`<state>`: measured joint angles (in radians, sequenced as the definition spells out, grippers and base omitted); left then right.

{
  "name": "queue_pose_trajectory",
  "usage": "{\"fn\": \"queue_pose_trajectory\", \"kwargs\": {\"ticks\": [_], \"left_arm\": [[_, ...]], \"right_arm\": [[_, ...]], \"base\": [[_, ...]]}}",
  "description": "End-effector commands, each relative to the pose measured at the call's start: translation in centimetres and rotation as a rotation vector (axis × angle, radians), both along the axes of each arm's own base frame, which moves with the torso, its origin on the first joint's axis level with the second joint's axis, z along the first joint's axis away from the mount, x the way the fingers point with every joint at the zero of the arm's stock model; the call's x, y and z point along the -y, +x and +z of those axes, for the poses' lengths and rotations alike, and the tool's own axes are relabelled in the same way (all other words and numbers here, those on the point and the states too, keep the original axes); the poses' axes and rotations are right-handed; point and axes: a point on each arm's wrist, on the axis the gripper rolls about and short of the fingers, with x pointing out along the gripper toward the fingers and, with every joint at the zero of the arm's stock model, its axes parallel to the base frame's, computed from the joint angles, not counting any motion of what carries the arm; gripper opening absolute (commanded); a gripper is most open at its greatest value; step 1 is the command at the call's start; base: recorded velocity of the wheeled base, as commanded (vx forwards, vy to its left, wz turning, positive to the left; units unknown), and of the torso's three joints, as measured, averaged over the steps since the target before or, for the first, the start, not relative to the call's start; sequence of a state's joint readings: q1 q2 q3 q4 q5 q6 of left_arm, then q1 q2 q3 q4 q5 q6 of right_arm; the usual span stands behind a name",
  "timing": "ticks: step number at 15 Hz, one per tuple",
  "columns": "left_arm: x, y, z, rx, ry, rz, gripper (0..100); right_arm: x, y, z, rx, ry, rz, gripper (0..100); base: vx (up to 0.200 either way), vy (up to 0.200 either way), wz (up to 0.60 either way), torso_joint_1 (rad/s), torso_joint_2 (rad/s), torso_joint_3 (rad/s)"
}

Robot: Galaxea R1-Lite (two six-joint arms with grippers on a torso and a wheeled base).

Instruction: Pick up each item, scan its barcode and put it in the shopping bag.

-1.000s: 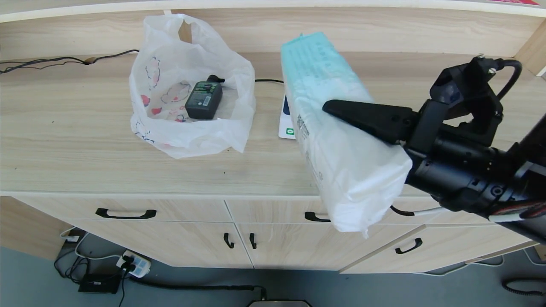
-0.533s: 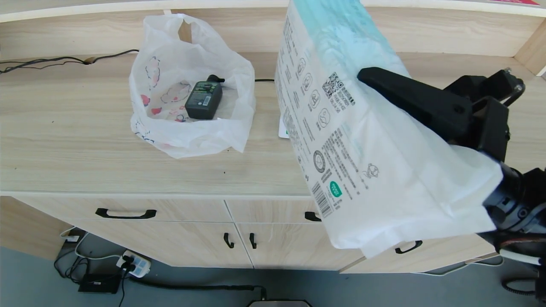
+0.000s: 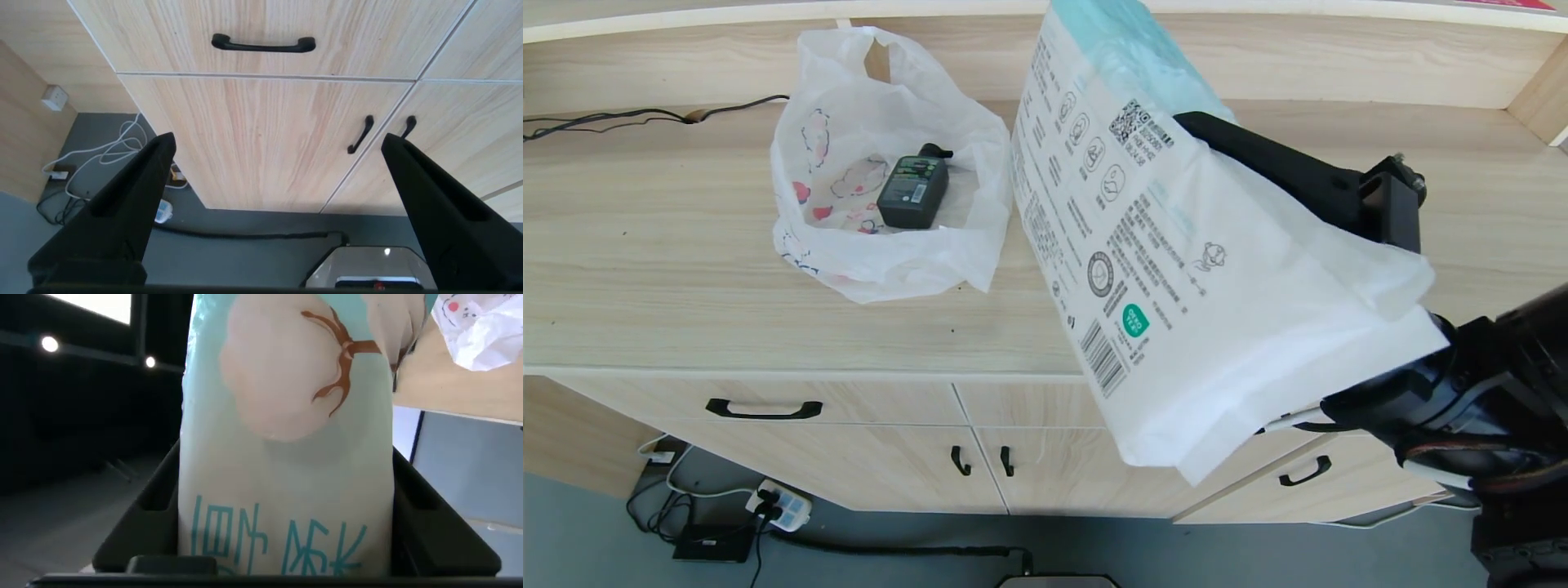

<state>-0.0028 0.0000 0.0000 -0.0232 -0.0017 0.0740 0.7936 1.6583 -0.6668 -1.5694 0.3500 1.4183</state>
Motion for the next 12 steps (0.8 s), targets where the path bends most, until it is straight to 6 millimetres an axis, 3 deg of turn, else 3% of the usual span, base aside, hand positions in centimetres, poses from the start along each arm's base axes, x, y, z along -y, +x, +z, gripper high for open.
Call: {"fn": "queue_pose_trajectory", "kwargs": {"ticks": [1, 5, 8, 12], "left_arm": [[0.0, 0.0, 0.0, -0.002, 0.0, 0.001, 100], [0.0, 0.0, 0.0, 0.0, 0.0, 0.0, 100], [0.0, 0.0, 0.0, -0.002, 0.0, 0.0, 100], [0.0, 0.0, 0.0, -0.003, 0.001, 0.0, 100]], "right_arm": [[0.1, -0.2, 0.2, -0.015, 0.017, 0.008, 0], [0.7, -0.3, 0.9, -0.19, 0.149, 0.002, 0], [1.1, -0.8, 0.7, -0.198, 0.143, 0.002, 0], [2.6, -3.0, 0.6, -0.2, 0.14, 0.024, 0]], "base": [[0.0, 0.0, 0.0, 0.0, 0.0, 0.0], [0.0, 0.0, 0.0, 0.0, 0.0, 0.0], [0.0, 0.0, 0.0, 0.0, 0.0, 0.0], [0.0, 0.0, 0.0, 0.0, 0.0, 0.0]]}}
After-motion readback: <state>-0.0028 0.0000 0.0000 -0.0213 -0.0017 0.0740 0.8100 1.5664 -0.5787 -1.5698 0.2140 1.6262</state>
